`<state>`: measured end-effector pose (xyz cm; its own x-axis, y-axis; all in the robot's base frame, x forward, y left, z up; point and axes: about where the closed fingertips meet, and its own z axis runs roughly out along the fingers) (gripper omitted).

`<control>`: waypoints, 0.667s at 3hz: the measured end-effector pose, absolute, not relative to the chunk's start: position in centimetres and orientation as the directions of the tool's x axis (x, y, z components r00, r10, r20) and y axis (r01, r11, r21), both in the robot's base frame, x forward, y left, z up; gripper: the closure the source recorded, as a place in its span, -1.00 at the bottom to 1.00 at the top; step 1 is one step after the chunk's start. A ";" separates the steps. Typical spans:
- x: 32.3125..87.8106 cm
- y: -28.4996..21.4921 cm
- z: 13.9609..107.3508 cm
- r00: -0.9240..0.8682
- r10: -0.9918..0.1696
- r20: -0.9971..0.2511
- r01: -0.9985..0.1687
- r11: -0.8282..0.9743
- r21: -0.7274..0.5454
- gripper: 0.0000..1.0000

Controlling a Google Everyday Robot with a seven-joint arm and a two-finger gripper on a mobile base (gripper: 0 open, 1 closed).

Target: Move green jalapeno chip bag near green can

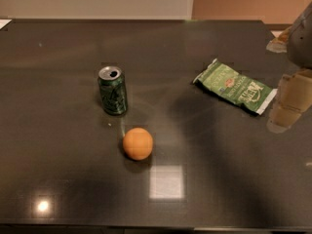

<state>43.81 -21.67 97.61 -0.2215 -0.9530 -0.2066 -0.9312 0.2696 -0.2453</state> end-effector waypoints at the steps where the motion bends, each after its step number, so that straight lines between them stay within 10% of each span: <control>1: 43.8 -21.7 97.6 -0.221 -0.953 -0.207 -0.931 0.270 -0.246 -1.00; 2: 44.7 -21.7 97.7 -0.239 -0.948 -0.210 -0.928 0.287 -0.239 -1.00</control>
Offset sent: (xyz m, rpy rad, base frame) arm 0.0187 -0.0031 -0.0041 0.0105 0.0358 -0.0389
